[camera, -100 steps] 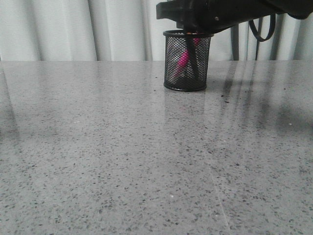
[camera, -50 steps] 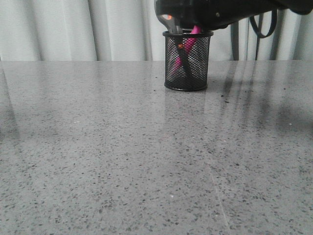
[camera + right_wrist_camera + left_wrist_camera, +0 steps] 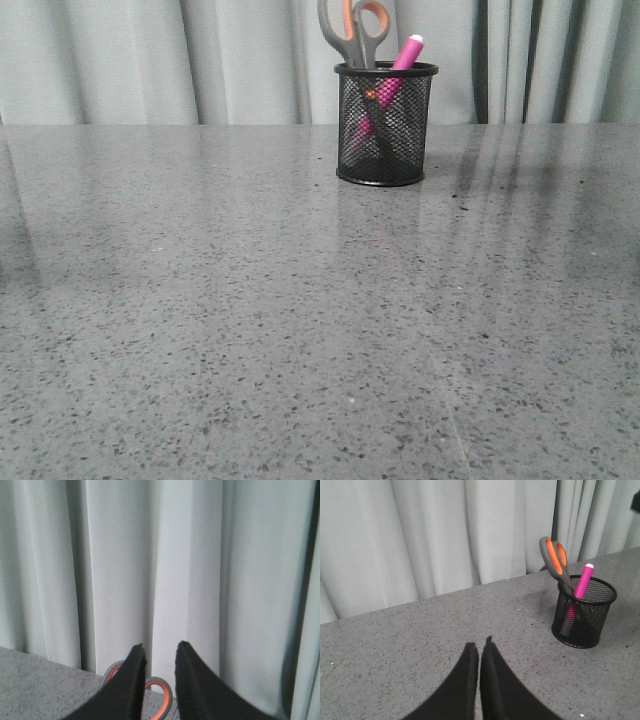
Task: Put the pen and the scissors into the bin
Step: 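Open the right gripper and raise it away from the holder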
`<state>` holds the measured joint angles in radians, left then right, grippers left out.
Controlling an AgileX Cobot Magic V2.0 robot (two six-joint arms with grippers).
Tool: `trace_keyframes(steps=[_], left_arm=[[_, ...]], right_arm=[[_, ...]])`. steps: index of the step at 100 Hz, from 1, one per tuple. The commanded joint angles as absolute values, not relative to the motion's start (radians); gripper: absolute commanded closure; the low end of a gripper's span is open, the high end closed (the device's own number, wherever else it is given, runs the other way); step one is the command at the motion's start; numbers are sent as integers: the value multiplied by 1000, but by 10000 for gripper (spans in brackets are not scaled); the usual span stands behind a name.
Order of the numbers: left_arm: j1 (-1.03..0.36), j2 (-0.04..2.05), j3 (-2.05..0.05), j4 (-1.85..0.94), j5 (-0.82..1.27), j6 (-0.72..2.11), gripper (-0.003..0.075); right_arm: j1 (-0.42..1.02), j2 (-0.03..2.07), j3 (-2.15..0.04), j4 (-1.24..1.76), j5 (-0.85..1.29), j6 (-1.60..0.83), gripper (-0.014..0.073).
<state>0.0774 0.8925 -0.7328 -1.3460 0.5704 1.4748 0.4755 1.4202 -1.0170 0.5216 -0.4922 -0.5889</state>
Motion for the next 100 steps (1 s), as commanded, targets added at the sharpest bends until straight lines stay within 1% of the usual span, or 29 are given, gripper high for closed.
trace_keyframes(steps=[1, 7, 18, 25, 43, 54, 75, 88, 100], left_arm=[[74, 875, -755, -1372, 529, 1474, 739], [74, 863, -743, -1372, 493, 1479, 739], [74, 825, -701, -1403, 416, 1491, 739], [74, 791, -665, -1445, 405, 1539, 739], [74, 663, -545, -1686, 405, 1749, 739], [74, 580, -466, -1790, 405, 1827, 739], [74, 433, -325, -1806, 394, 1830, 739], [74, 327, -243, -1850, 325, 1828, 739], [74, 238, -186, -1850, 311, 1828, 739]], right_arm=[[468, 1312, -993, 496, -584, -617, 604], [460, 1255, -950, 496, -586, -617, 672], [437, 1149, -841, 496, -589, -617, 670], [423, 1070, -763, 496, -589, -617, 670], [409, 852, -540, 496, -598, -617, 670], [409, 710, -403, 496, -604, -617, 670], [409, 477, -190, 552, -604, -617, 670], [409, 364, -104, 660, -604, -617, 670], [409, 280, -61, 757, -602, -617, 670]])
